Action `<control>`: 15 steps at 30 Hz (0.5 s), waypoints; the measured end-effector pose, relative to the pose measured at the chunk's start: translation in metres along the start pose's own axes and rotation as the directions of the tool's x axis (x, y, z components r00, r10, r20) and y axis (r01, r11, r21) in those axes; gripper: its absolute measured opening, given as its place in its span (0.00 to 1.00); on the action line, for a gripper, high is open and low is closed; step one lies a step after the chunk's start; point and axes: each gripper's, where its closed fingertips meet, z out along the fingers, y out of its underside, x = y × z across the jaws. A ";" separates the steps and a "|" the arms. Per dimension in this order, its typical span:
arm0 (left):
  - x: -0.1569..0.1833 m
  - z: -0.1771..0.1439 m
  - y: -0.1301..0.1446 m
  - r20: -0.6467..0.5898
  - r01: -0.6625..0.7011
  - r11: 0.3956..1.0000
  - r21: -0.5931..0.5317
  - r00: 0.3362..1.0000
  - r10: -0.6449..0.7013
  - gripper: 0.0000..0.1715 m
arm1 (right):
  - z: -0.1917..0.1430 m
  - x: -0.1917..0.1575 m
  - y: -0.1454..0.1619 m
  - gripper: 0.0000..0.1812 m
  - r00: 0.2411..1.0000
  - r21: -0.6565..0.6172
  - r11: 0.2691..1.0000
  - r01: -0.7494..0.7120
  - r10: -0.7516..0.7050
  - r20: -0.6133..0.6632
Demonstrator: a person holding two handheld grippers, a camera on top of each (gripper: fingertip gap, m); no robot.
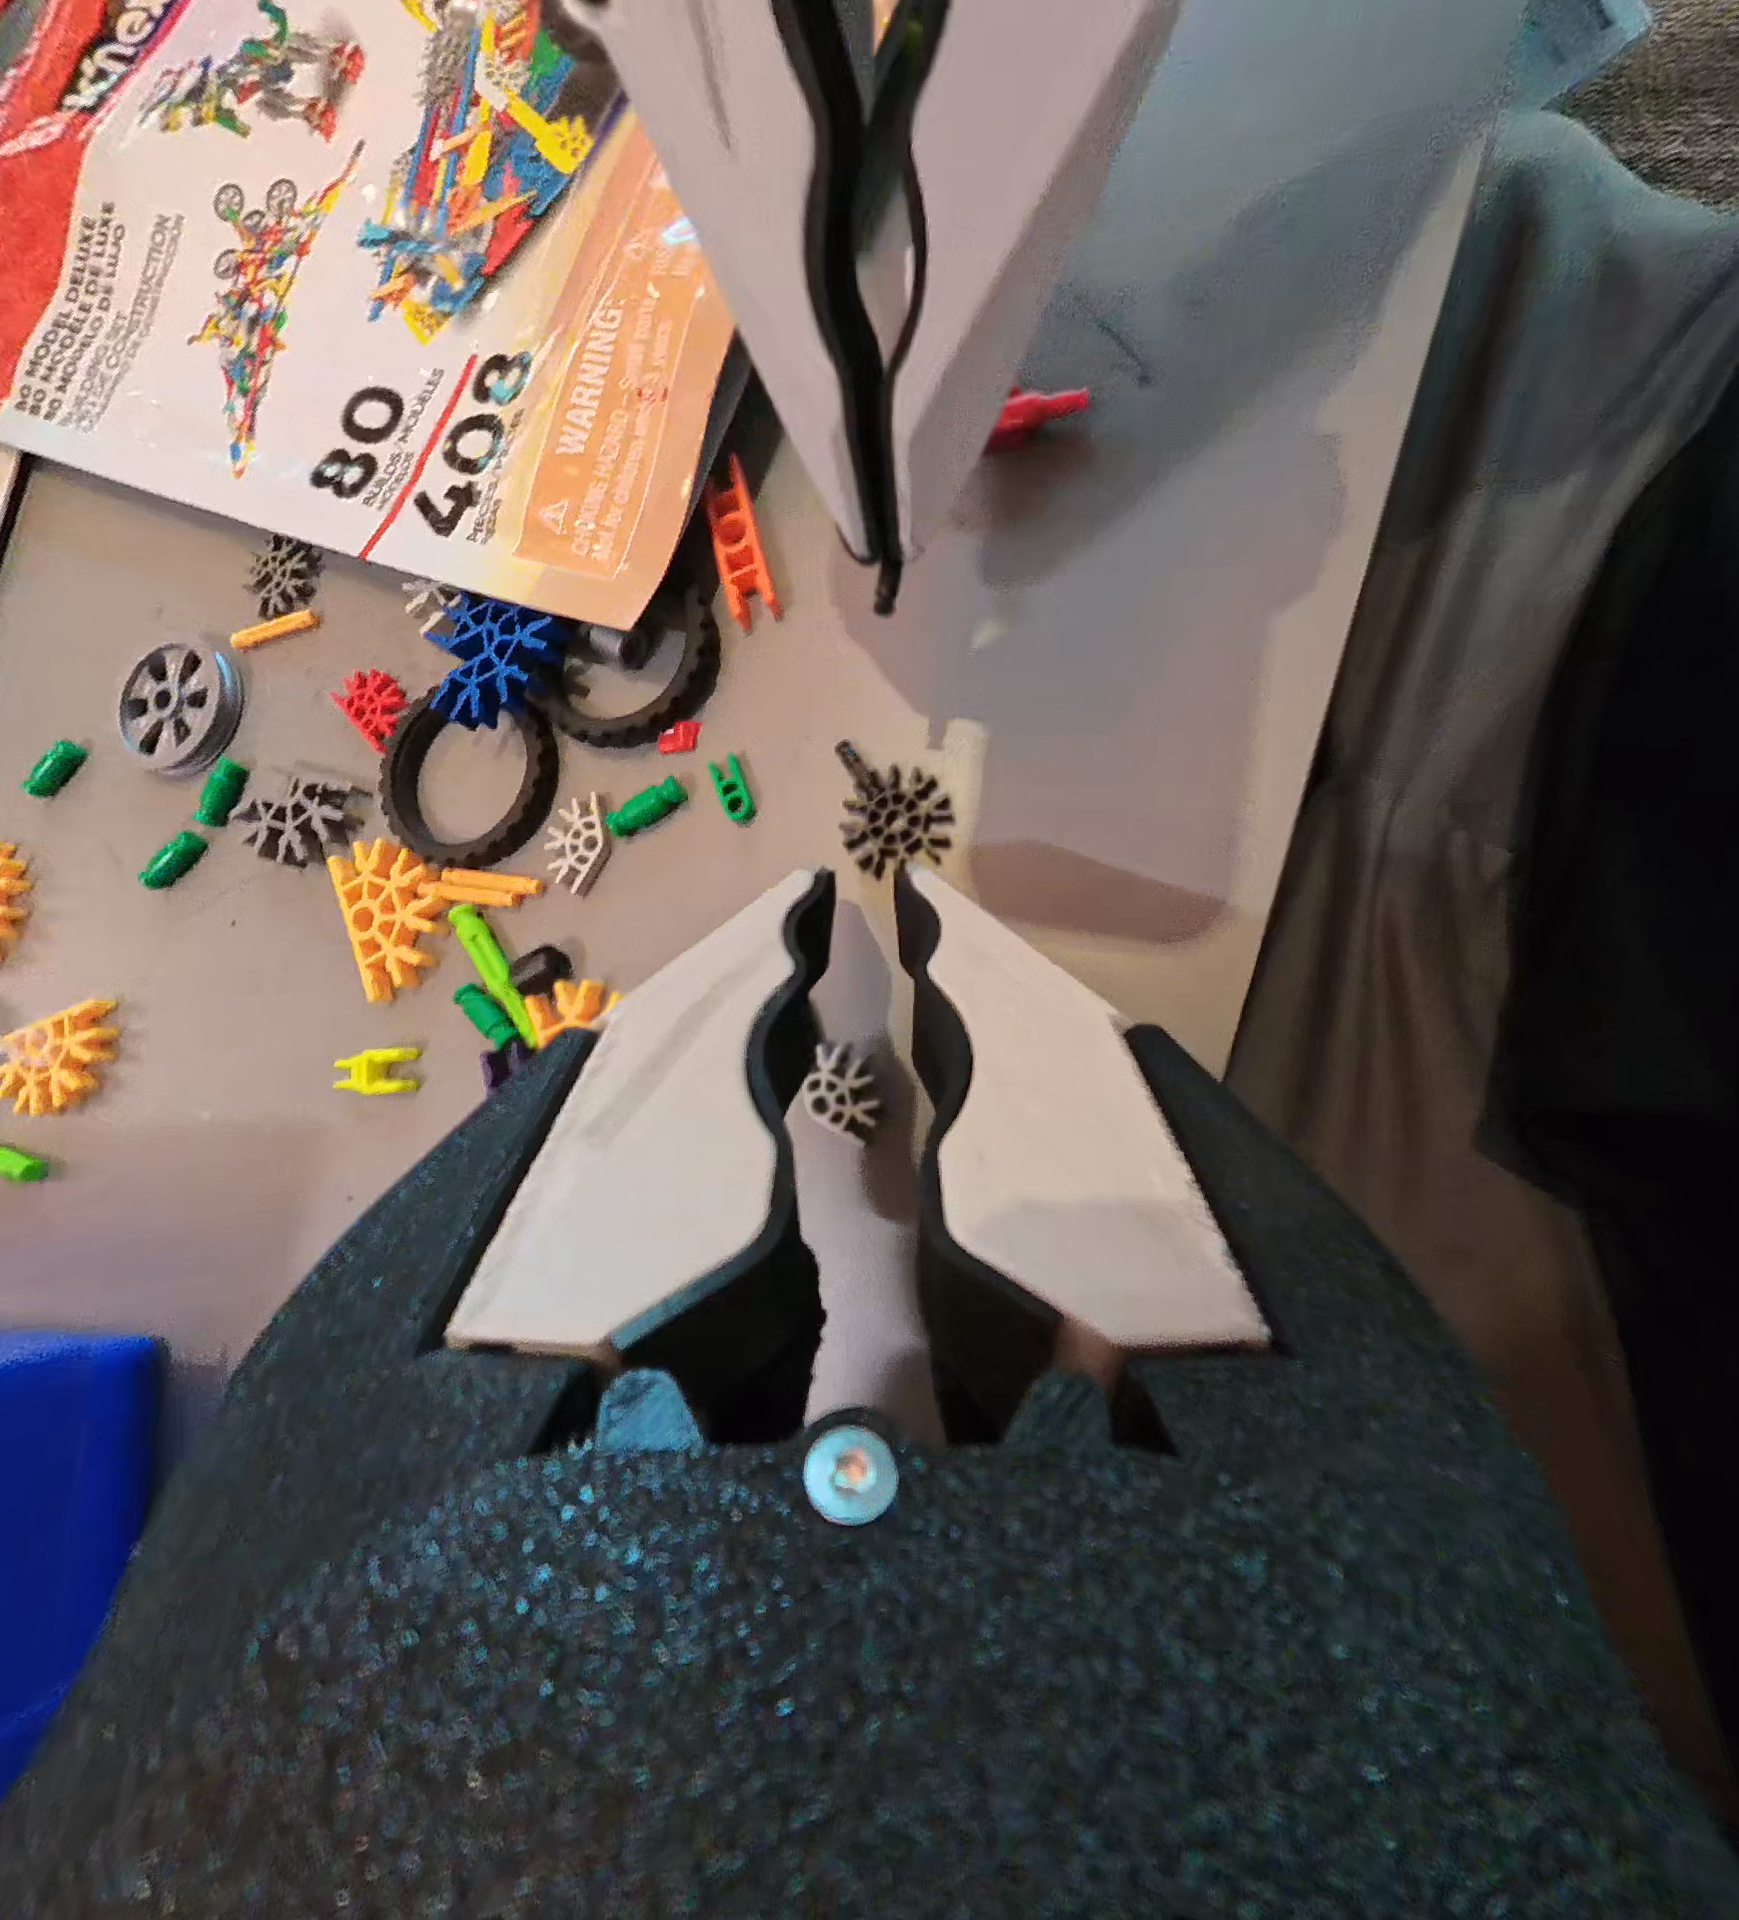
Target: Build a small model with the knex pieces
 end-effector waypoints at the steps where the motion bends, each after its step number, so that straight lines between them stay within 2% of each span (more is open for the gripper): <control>1: 0.002 0.002 -0.001 -0.015 0.001 1.000 -0.003 1.000 -0.001 0.06 | 0.002 -0.001 0.003 0.00 1.000 -0.009 1.000 -0.018 0.018 -0.012; 7: 0.014 0.009 -0.003 -0.015 -0.006 0.999 -0.052 1.000 0.006 0.04 | 0.006 -0.012 0.006 0.00 0.997 0.015 0.997 -0.079 0.079 -0.022; 11: 0.026 0.012 -0.013 -0.033 0.029 1.000 -0.001 0.999 -0.029 0.06 | 0.005 -0.011 0.009 0.00 0.994 0.017 0.995 -0.103 0.104 -0.041; 15: 0.018 0.003 -0.016 0.013 0.051 0.998 0.027 0.999 -0.051 0.07 | 0.007 -0.010 0.015 0.00 0.994 0.000 0.995 -0.103 0.103 -0.040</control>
